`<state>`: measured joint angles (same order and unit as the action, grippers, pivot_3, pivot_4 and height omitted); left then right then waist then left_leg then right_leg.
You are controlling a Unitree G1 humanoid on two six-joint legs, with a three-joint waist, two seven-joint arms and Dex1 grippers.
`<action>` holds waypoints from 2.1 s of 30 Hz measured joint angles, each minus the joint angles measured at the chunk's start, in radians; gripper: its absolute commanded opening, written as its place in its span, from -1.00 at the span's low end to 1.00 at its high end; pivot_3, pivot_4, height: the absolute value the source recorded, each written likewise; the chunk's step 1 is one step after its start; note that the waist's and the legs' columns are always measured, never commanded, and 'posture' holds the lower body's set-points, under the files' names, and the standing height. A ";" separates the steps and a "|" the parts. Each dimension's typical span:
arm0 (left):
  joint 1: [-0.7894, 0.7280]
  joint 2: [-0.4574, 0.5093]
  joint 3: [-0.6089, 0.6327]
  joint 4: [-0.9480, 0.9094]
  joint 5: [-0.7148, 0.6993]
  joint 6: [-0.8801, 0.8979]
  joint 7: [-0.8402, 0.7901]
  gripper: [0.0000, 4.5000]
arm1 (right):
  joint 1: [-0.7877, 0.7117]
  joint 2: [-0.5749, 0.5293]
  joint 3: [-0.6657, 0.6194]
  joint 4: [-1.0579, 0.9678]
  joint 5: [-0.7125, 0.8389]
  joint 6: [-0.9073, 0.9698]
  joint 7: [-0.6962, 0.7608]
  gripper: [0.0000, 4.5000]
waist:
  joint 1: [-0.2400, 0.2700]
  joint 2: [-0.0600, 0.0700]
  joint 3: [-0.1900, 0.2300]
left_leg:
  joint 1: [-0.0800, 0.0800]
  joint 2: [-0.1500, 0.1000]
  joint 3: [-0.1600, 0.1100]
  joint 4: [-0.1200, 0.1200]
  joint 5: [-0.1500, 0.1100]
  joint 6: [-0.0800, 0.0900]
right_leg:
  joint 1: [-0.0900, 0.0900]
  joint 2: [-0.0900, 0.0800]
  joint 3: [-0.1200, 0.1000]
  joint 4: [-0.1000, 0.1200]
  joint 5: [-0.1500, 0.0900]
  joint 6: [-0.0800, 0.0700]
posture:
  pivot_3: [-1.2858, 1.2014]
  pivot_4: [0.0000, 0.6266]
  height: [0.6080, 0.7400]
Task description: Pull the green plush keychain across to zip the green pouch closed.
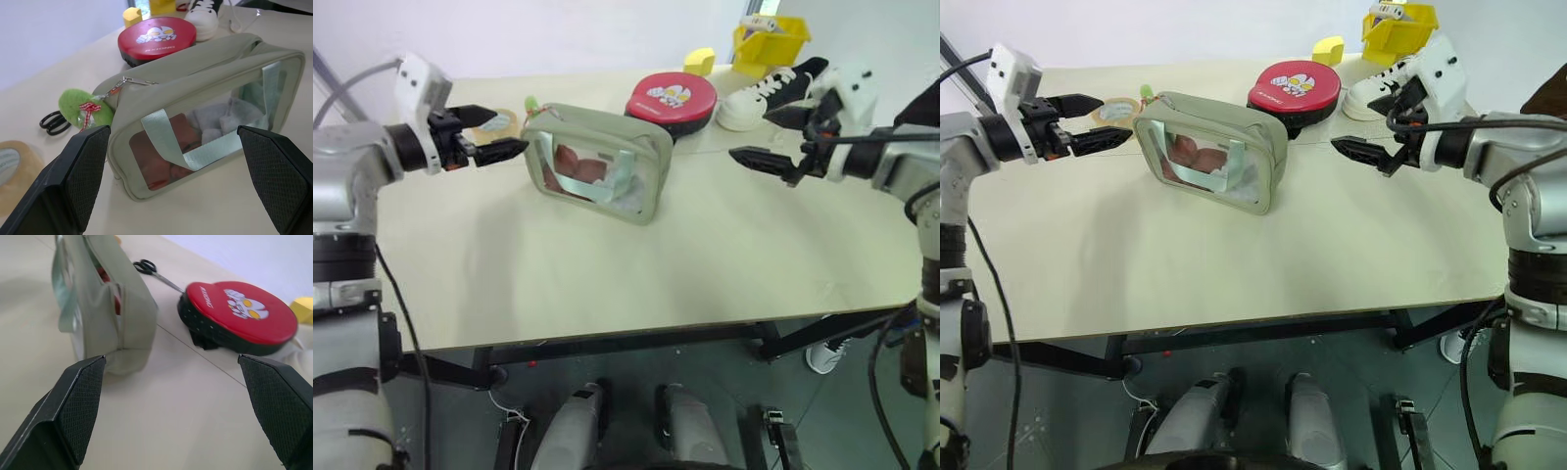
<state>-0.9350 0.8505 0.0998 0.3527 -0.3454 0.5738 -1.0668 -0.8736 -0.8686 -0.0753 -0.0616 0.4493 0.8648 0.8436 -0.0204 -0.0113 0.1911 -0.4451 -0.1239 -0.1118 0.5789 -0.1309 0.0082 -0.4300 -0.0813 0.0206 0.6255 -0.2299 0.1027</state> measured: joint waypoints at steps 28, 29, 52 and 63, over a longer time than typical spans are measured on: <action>0.248 0.051 0.198 -0.450 -0.232 0.289 0.118 0.97 | -0.360 0.452 0.279 0.458 -0.227 -0.278 -0.061 1.00 | -0.026 0.000 0.000 | 0.001 0.000 0.001 -0.002 0.001 -0.002 | -0.003 0.002 0.003 0.006 0.003 0.004 | 0.03 -0.52 1.00; 0.263 0.051 0.199 -0.471 -0.238 0.293 0.123 0.97 | -0.375 0.471 0.307 0.507 -0.259 -0.323 -0.055 1.00 | -0.026 0.000 0.000 | 0.002 0.000 0.001 -0.002 0.001 -0.002 | -0.003 0.002 0.003 0.006 0.003 0.004 | 0.03 -0.52 1.00; 0.354 0.052 0.226 -0.530 -0.296 0.282 0.218 1.00 | -0.454 0.425 0.404 0.918 -0.523 -0.909 0.247 -0.98 | -0.019 0.000 0.000 | 0.001 -0.001 0.000 -0.004 0.003 -0.006 | -0.005 0.004 0.002 0.007 0.003 0.003 | 0.03 -0.52 1.00; 0.351 0.054 0.199 -0.503 -0.295 0.262 0.201 1.00 | -0.311 0.289 0.302 0.957 -0.461 -1.168 0.493 -0.98 | -0.026 0.000 0.000 | 0.003 0.000 0.000 -0.005 0.003 -0.006 | -0.003 0.004 0.002 0.007 0.002 0.003 | 0.03 -0.52 1.00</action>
<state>-0.5835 0.9041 0.2986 -0.1499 -0.6407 0.8353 -0.8660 -1.1845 -0.5800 0.2263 0.8954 -0.0120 -0.3031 1.3370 -0.0467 -0.0111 0.1914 -0.4423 -0.1235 -0.1120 0.5742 -0.1277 0.0026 -0.4334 -0.0778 0.0228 0.6325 -0.2274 0.1059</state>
